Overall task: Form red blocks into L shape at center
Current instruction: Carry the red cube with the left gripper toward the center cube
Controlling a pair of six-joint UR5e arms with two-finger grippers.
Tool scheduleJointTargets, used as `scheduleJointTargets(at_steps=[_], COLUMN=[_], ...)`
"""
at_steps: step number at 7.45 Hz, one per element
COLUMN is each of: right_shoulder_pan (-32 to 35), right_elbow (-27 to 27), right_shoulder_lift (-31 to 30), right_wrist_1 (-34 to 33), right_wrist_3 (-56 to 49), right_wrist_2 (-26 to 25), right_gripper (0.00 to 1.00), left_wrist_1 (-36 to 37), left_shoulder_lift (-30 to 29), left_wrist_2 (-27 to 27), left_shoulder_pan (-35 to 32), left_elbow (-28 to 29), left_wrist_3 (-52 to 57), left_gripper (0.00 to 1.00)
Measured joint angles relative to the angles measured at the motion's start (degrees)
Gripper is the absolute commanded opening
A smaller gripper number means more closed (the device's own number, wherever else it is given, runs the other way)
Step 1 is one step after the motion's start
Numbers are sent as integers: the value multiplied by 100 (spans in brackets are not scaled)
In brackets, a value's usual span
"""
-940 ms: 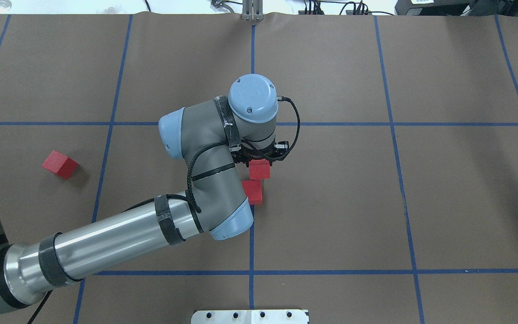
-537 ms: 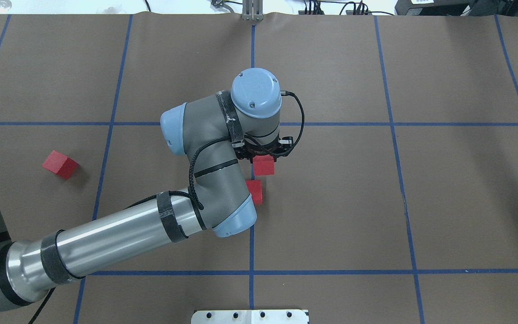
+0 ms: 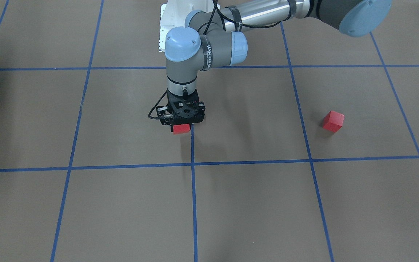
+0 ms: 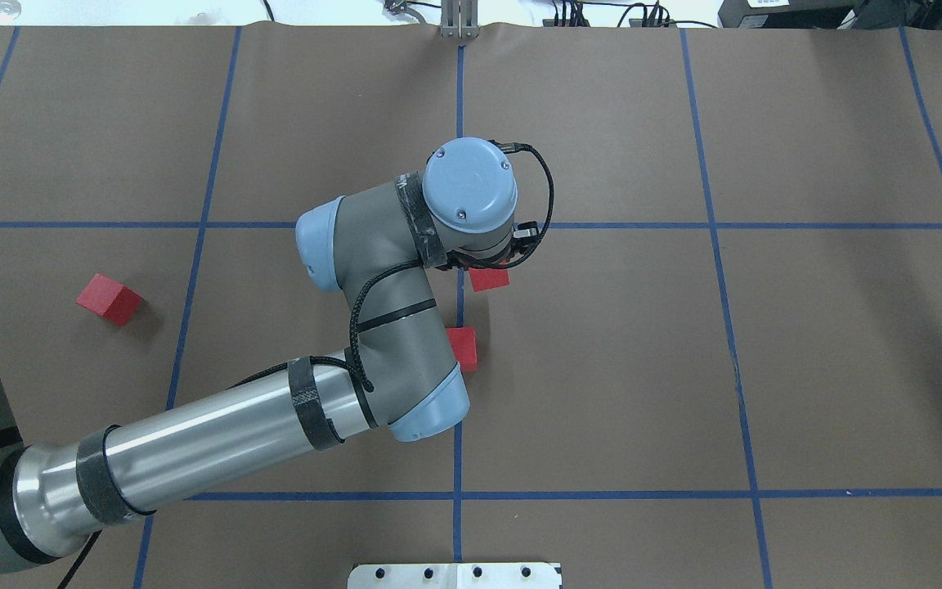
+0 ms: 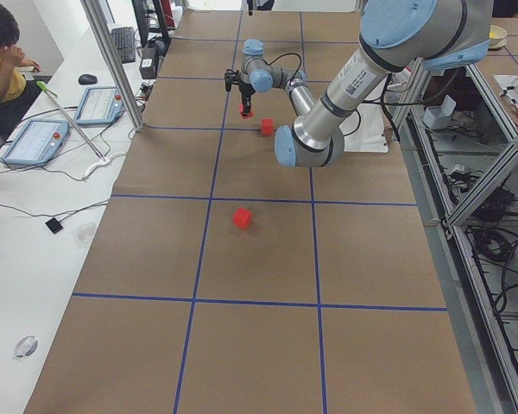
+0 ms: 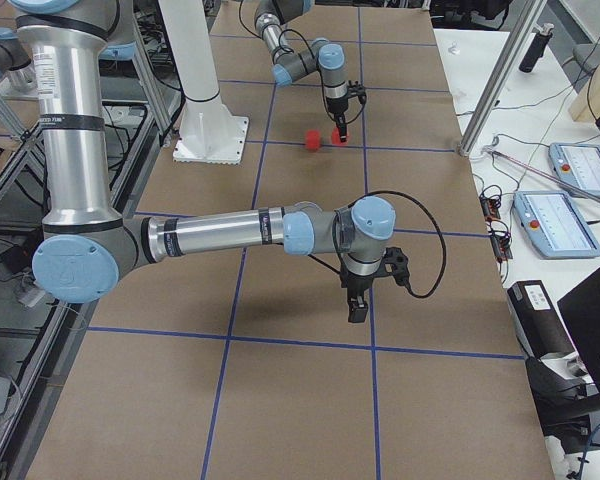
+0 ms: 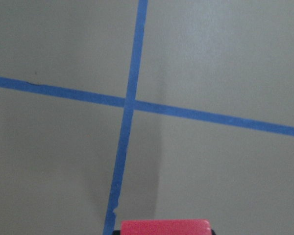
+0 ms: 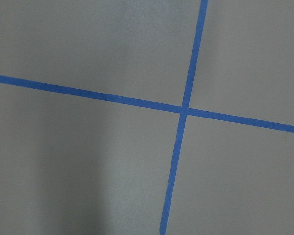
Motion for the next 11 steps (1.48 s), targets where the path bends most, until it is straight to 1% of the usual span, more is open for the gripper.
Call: scheduleJointTargets(at_steps=[1,4,7,11], right_shoulder_pan=[0,0,0,0], right_elbow=[0,1,0,0], right_shoulder_lift=[0,7,9,9], right_wrist_1=[4,7,7,7], right_wrist_3=[0,0,0,0], right_wrist_2=[0,0,0,0], right_gripper=[99,99,99,99], left_wrist_1=[-19,-12,28,56], left_shoulder_lift=[69,432,512,561], left_wrist_2=[258,747,1177,1395], left_shoulder_pan=[40,344,682,729], left_elbow=[-44,-344,-430,-436], left_wrist_3=[-52,-149,-156,-114], left_gripper=[27,29,31,32])
